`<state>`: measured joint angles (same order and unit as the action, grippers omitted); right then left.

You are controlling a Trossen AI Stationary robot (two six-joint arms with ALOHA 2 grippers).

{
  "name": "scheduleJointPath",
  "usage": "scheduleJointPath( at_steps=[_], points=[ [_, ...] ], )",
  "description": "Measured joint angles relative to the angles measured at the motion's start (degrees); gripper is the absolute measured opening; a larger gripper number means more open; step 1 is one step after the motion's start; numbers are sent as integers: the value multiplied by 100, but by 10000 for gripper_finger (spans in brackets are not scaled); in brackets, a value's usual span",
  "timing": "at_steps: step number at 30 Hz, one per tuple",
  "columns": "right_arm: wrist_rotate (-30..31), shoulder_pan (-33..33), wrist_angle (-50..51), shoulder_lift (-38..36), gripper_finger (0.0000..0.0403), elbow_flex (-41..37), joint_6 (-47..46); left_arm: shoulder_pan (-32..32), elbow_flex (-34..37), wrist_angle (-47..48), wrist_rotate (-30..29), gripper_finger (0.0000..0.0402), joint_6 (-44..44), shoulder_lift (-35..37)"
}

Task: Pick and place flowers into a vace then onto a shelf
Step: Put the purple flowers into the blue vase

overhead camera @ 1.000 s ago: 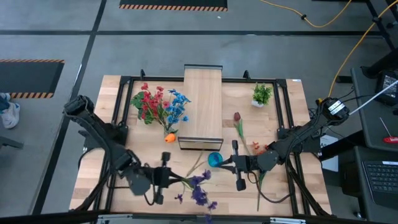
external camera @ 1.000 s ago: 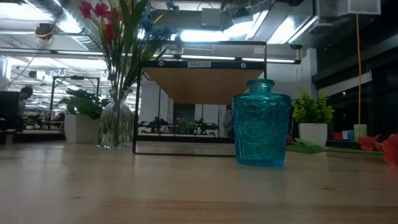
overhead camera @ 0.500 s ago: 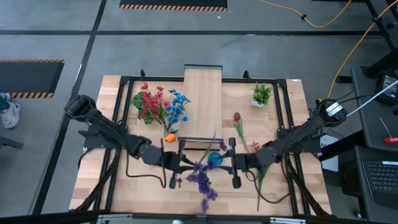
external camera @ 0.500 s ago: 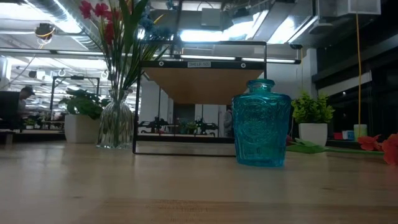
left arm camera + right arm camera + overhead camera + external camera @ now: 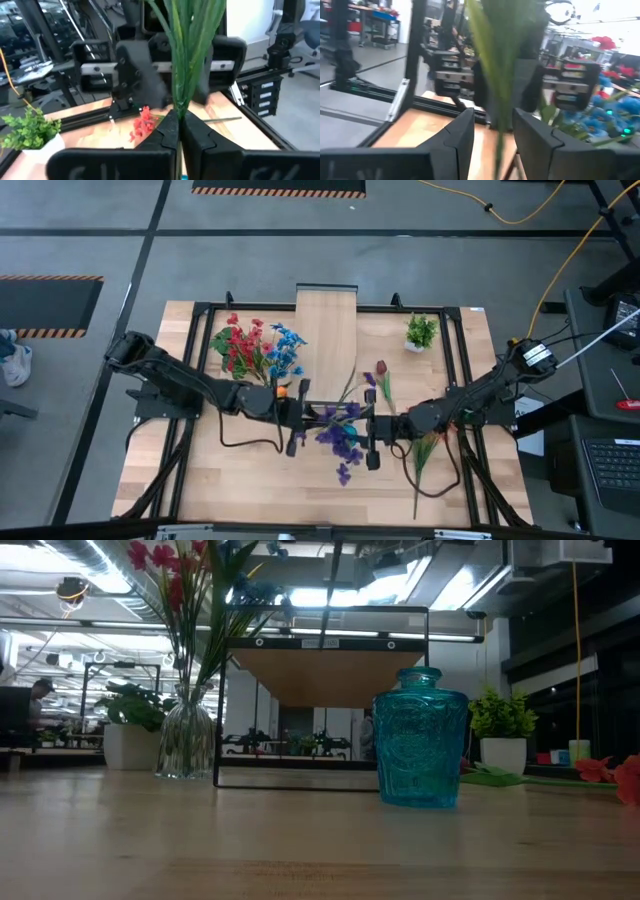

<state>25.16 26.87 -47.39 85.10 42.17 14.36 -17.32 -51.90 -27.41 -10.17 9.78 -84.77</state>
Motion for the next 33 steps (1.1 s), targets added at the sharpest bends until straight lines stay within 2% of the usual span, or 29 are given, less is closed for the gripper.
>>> scheduleJointPath(
  at_steps=[5,11,26,33],
  points=[
    [-40,-130,-135,0,136,0,12,143,0,-116,231,3,2,0],
    [-892,-282,-330,-2,134,2,78,181,0,-111,306,3,24,0],
    [-939,-375,-386,-2,80,2,79,172,0,-187,303,3,352,0],
    [-1011,-585,-369,-4,33,2,-123,182,2,-227,245,3,492,2]
  ],
)
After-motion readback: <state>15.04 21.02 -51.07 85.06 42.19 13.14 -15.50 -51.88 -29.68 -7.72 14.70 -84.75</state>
